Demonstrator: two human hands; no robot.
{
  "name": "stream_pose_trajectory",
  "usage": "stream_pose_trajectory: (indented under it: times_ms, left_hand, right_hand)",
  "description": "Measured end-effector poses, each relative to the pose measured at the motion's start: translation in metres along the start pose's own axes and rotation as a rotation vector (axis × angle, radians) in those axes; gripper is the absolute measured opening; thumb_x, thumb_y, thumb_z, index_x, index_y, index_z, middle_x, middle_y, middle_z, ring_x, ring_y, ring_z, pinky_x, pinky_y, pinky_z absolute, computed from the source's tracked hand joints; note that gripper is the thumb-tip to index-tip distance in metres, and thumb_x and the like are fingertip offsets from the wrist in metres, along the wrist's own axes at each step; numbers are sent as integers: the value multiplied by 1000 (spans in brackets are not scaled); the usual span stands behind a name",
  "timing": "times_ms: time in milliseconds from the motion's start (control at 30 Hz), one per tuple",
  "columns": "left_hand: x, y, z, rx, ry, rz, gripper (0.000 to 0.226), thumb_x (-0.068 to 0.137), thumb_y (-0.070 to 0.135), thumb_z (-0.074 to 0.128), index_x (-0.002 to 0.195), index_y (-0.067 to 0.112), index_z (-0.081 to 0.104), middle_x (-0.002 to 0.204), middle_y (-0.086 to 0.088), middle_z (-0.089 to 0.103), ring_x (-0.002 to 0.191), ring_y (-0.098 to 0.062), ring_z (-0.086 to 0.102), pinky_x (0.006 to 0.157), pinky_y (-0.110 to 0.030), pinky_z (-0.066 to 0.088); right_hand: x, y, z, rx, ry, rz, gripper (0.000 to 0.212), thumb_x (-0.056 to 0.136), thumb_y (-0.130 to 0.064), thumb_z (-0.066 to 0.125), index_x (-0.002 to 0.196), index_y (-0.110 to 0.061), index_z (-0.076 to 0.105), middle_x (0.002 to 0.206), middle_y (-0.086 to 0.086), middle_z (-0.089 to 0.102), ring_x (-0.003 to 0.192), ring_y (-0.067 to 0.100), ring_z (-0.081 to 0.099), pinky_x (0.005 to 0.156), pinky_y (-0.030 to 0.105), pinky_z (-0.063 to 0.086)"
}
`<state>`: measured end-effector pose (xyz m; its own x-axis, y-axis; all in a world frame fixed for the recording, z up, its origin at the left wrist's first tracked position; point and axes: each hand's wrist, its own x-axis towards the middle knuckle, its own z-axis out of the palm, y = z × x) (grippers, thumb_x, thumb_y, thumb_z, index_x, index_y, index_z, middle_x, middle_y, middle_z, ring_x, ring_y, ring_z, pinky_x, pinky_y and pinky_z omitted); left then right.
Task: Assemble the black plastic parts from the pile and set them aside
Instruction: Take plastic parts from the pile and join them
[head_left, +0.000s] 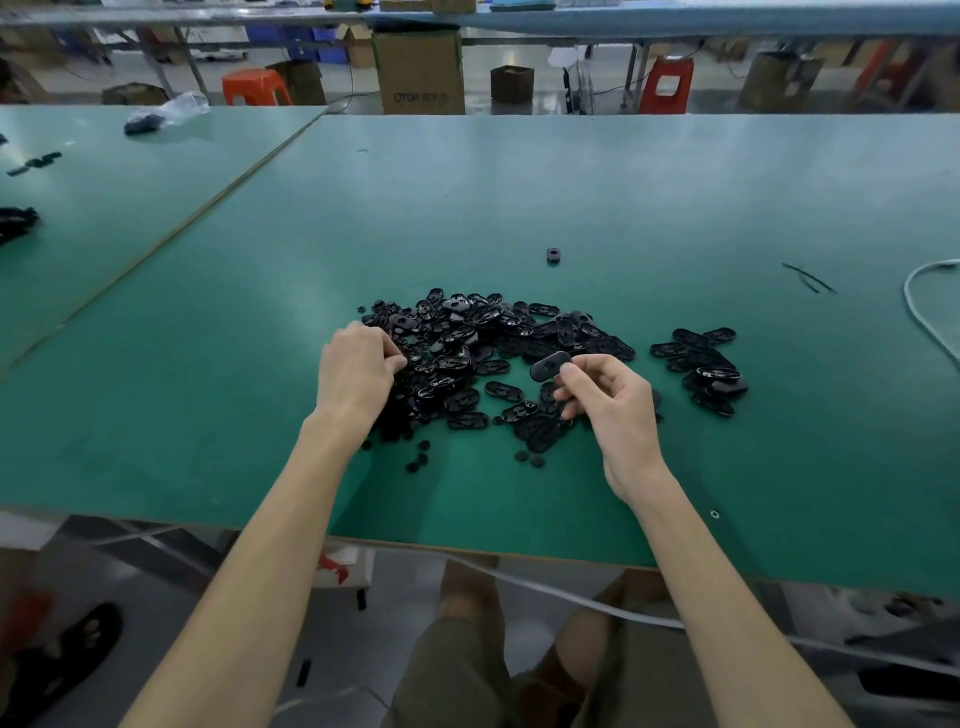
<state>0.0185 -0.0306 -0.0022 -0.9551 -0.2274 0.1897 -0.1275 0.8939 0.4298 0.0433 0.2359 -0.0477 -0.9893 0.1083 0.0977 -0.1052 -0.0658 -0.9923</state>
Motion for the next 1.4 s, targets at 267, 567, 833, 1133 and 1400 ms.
stream_pose_trajectory:
  times_ms: [267, 567, 833, 1133, 1400]
  left_hand:
    - [-3, 6, 4, -221, 110, -9, 14, 92, 21, 78, 87, 15, 66, 83, 4, 66, 78, -16, 59, 85, -36, 51]
    - [-27, 61, 24, -1045, -223, 60, 8, 90, 10, 78, 97, 9, 76, 78, -1, 75, 65, -8, 66, 59, -19, 49]
    - [-52, 87, 58, -1155, -138, 91, 14, 94, 6, 73, 108, 8, 76, 87, 4, 76, 67, -8, 65, 66, -18, 51]
    - [-54, 82, 64, -1164, -124, 115, 12, 95, 10, 73, 105, 14, 78, 89, 5, 77, 67, -9, 64, 66, -16, 49]
    - [-54, 82, 63, -1200, -134, 74, 16, 94, 13, 75, 109, 11, 76, 89, 4, 76, 67, -9, 65, 66, -17, 50]
  right_hand:
    - [-1, -1, 0, 29, 4, 9, 1, 99, -13, 71, 100, -12, 71, 79, 2, 77, 70, 20, 68, 68, 30, 58]
    - [-2, -3, 2, 59, 14, 7, 4, 98, -8, 71, 101, -7, 69, 80, 6, 78, 71, 24, 71, 61, 28, 56]
    - [-5, -8, 2, 69, 46, 0, 6, 98, -6, 71, 103, -3, 68, 75, 5, 76, 68, 20, 71, 57, 27, 54]
    - [-6, -7, 2, 58, 38, -4, 5, 97, -7, 72, 102, -5, 69, 78, 5, 77, 67, 18, 71, 57, 26, 54]
    - [-7, -7, 2, 57, 41, -5, 4, 97, -8, 73, 100, -7, 69, 79, 5, 77, 67, 18, 71, 57, 25, 54]
